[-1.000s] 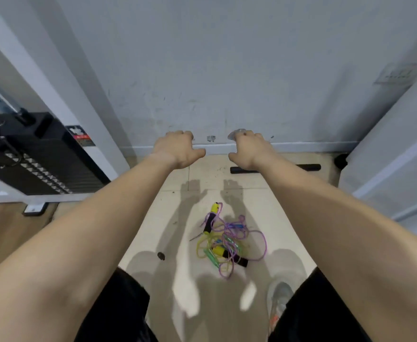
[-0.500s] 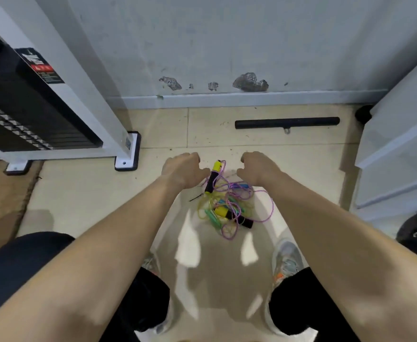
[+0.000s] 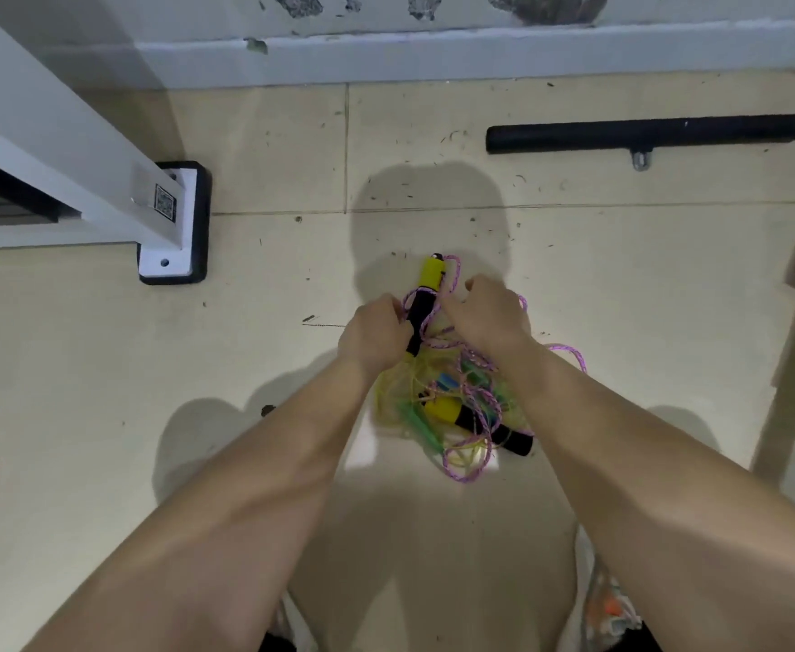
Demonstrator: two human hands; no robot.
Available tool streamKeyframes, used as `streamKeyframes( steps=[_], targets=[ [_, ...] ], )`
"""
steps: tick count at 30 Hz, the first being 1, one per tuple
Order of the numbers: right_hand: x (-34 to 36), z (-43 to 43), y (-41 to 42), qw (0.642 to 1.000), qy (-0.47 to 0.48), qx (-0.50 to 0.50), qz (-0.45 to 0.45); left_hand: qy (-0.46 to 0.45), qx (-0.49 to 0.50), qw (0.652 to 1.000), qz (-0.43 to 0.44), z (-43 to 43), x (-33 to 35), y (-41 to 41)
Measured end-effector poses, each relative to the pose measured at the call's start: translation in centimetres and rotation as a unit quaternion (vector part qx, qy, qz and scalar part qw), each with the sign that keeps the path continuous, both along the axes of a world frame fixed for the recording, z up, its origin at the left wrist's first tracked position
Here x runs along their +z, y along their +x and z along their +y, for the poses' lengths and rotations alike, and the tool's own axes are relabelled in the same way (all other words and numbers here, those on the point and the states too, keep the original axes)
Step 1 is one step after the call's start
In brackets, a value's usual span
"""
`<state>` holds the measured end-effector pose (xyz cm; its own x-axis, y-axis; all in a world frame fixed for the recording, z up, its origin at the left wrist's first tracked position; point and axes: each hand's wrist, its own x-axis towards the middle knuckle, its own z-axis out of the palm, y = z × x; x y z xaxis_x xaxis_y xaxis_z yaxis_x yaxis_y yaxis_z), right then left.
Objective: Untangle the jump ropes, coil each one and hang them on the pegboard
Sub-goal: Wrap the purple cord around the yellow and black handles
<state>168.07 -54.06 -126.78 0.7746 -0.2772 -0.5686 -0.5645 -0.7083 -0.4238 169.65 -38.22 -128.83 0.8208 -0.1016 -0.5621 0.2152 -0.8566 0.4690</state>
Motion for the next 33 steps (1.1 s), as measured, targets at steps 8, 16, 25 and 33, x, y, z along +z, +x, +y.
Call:
streamKeyframes(
  steps=[8,16,25,33],
  targets=[
    [-5.4,0.4,3.1,0.985,0.154,-0.078,-0.019,-0.103,0.004,0.995,0.011,-1.0,-5.3,3.2],
    [-3.7,-0.3,1.8,0.898,0.400,-0.181,-0.023,-0.187,0.079,0.979,-0.029,-0.7,-4.4,1.4],
    [1.0,-1.8,0.9,0.901,0.356,-0.228,-0.094,-0.211,0.070,0.974,-0.035,-1.0,-0.1,-0.8],
    [7.7,-4.1,0.6,0.861,0.403,-0.278,-0.141,-0.182,0.105,0.977,-0.042,-0.4,6.0,-1.4]
  ],
)
